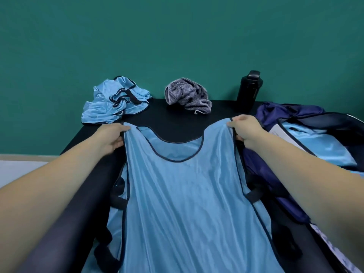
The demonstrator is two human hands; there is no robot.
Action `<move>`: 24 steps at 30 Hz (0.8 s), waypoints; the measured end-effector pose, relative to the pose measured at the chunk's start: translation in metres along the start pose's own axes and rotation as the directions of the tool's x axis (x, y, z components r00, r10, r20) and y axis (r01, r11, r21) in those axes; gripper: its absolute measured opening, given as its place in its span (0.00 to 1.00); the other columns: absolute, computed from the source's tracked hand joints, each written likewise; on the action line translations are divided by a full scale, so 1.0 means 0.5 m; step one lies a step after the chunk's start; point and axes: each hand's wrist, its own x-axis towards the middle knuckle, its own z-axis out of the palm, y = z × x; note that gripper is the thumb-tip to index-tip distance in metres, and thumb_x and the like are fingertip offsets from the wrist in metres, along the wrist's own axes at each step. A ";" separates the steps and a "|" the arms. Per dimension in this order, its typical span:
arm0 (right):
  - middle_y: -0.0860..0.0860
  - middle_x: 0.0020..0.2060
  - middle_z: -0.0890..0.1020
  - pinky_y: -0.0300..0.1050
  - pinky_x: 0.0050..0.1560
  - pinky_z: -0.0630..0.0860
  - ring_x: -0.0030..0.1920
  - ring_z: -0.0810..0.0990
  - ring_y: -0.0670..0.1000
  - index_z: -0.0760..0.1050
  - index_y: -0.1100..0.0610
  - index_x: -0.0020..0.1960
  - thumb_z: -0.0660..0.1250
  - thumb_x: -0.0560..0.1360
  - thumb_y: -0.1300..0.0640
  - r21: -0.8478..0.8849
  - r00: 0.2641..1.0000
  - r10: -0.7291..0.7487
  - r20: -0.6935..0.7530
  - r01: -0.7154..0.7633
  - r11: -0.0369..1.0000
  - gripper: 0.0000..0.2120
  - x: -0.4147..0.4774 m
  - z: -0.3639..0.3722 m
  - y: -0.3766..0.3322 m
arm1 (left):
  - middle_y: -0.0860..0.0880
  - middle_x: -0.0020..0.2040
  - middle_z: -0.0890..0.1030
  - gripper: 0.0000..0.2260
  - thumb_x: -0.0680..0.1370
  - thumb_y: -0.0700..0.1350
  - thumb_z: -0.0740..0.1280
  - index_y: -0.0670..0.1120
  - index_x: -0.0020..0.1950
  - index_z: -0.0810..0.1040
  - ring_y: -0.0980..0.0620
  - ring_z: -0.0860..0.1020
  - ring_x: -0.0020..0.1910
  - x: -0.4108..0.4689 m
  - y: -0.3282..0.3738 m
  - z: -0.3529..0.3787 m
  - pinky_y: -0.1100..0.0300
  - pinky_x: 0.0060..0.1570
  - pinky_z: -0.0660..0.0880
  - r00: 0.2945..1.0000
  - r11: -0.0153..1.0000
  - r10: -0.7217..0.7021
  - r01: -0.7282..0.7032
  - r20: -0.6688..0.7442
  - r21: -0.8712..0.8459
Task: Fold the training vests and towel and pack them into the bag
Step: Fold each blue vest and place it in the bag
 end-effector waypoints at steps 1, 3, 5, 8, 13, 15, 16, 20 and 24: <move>0.52 0.31 0.70 0.33 0.19 0.59 0.17 0.65 0.43 0.72 0.53 0.43 0.73 0.79 0.65 0.014 0.999 -0.018 -0.035 0.019 1.000 0.13 0.011 0.003 -0.006 | 0.46 0.53 0.85 0.03 0.82 0.39 0.71 0.46 0.52 0.80 0.52 0.82 0.44 0.010 0.006 0.002 0.58 0.40 0.80 1.000 1.000 0.018 -0.018 -0.022 -0.013; 0.54 0.34 0.73 0.35 0.22 0.62 0.19 0.68 0.44 0.72 0.53 0.45 0.73 0.79 0.64 0.013 0.999 -0.008 -0.050 0.008 1.000 0.12 0.031 0.007 -0.006 | 0.47 0.51 0.85 0.01 0.83 0.41 0.71 0.46 0.53 0.80 0.52 0.82 0.42 0.023 0.008 0.009 0.58 0.40 0.80 0.999 1.000 0.029 -0.030 -0.020 -0.005; 0.54 0.35 0.74 0.38 0.24 0.67 0.21 0.72 0.48 0.72 0.54 0.45 0.75 0.78 0.61 0.004 0.996 0.081 0.029 -0.081 0.997 0.12 0.033 0.006 0.005 | 0.47 0.51 0.88 0.04 0.83 0.42 0.72 0.45 0.56 0.83 0.52 0.85 0.44 0.028 -0.001 0.009 0.57 0.43 0.81 0.999 0.999 -0.011 0.009 0.042 0.051; 0.51 0.33 0.76 0.36 0.24 0.73 0.21 0.77 0.44 0.72 0.56 0.49 0.79 0.76 0.60 -0.072 0.971 0.185 0.152 -0.176 0.982 0.15 0.039 0.007 0.030 | 0.46 0.54 0.89 0.10 0.80 0.42 0.76 0.43 0.61 0.85 0.49 0.86 0.52 0.035 -0.021 -0.005 0.54 0.53 0.82 0.991 0.988 -0.059 0.041 0.121 0.146; 0.55 0.38 0.72 0.42 0.33 0.68 0.34 0.71 0.53 0.69 0.52 0.41 0.74 0.78 0.64 -0.192 0.980 0.156 0.125 -0.131 0.973 0.16 0.068 0.025 0.040 | 0.47 0.53 0.89 0.06 0.82 0.41 0.72 0.45 0.59 0.85 0.53 0.87 0.43 0.045 -0.011 -0.003 0.57 0.47 0.81 0.990 0.990 -0.056 0.038 0.132 0.135; 0.53 0.38 0.68 0.43 0.35 0.63 0.34 0.65 0.51 0.66 0.51 0.41 0.72 0.80 0.64 -0.157 0.993 0.095 0.066 -0.084 0.984 0.18 0.094 0.027 0.031 | 0.47 0.54 0.88 0.05 0.83 0.42 0.70 0.47 0.59 0.84 0.54 0.86 0.41 0.060 0.005 0.009 0.57 0.44 0.81 0.995 0.991 -0.022 0.008 0.099 0.136; 0.53 0.39 0.69 0.44 0.37 0.64 0.35 0.65 0.51 0.68 0.52 0.42 0.71 0.80 0.63 -0.135 0.998 0.061 0.029 -0.056 0.989 0.15 0.105 0.027 0.024 | 0.47 0.55 0.88 0.06 0.84 0.42 0.70 0.47 0.60 0.83 0.54 0.86 0.41 0.069 0.012 0.016 0.57 0.44 0.81 0.997 0.992 0.000 -0.010 0.084 0.128; 0.54 0.48 0.74 0.46 0.46 0.67 0.47 0.72 0.52 0.79 0.62 0.59 0.72 0.79 0.61 -0.241 1.000 0.017 -0.008 -0.019 0.970 0.09 0.140 0.027 0.025 | 0.47 0.55 0.88 0.02 0.84 0.45 0.70 0.50 0.56 0.82 0.51 0.85 0.45 0.090 0.028 0.045 0.54 0.46 0.82 0.994 0.984 0.028 -0.046 0.106 0.169; 0.59 0.58 0.81 0.54 0.55 0.79 0.58 0.82 0.60 0.76 0.65 0.61 0.81 0.72 0.56 -0.240 0.992 0.103 0.066 -0.085 0.967 0.24 0.133 0.024 0.032 | 0.47 0.49 0.87 0.07 0.79 0.47 0.77 0.48 0.49 0.80 0.49 0.84 0.46 0.086 0.026 0.050 0.54 0.46 0.80 0.990 0.948 0.018 -0.061 0.140 0.313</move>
